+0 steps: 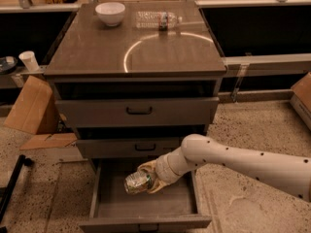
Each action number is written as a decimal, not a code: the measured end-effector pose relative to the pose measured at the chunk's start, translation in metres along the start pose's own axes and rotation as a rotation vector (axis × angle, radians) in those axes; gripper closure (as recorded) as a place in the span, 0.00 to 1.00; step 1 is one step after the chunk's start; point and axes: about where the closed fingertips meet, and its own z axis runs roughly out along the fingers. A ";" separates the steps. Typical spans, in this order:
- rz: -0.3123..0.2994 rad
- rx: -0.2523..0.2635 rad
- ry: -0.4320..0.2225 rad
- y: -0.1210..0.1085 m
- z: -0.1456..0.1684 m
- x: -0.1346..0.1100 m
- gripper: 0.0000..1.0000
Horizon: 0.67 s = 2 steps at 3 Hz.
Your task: Pick 7up can from bottom drawer and place on counter
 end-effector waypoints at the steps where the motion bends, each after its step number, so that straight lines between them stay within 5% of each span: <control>1: -0.033 0.044 0.080 -0.016 -0.067 -0.018 1.00; 2: -0.033 0.043 0.078 -0.016 -0.066 -0.018 1.00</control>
Offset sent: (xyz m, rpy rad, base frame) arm 0.0019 -0.0204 0.0507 -0.0252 -0.0598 -0.0239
